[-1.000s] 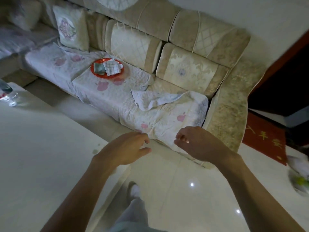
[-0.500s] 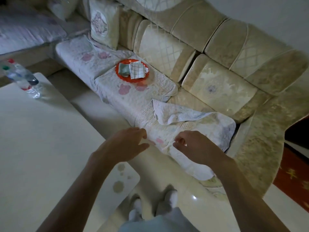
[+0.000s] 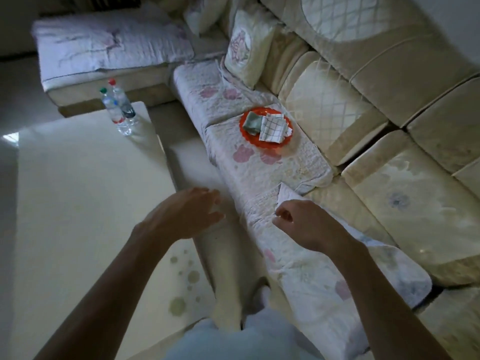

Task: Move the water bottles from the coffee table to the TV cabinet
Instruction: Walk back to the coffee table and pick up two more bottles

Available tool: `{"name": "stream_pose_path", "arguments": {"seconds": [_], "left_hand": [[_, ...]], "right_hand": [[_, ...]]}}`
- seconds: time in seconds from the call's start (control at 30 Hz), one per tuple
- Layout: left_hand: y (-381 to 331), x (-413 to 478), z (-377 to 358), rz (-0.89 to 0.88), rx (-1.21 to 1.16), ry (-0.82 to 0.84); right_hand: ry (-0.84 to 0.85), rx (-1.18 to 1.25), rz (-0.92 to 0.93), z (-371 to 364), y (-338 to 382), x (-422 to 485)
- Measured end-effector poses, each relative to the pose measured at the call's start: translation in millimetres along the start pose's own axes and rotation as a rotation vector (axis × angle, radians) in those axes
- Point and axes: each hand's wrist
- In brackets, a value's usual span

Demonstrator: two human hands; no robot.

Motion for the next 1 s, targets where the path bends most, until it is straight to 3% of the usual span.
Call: {"name": "stream_pose_path", "arguments": {"seconds": [0.2, 0.43, 1.0], "left_hand": [[-11.7, 29.1, 21.6, 0.145, -0.061, -0.152], [14.9, 46.3, 41.8, 0.344, -0.088, -0.248], [216.8, 177.6, 111.4, 0.52, -0.077, -0.481]], "right_hand": [[0.029, -0.095, 0.213, 46.5, -4.3, 73.1], [0.071, -0.115, 0.423, 59.7, 39.0, 155.7], [-0.09, -0.228, 0.59, 86.9, 171.3, 395.3]]}}
Point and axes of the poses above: each hand's wrist, its own x-axis towards the middle knuckle, its own z-axis out of the back of the hand, y = z × x, and after that the axes turned 2 degrees about z, right-handed
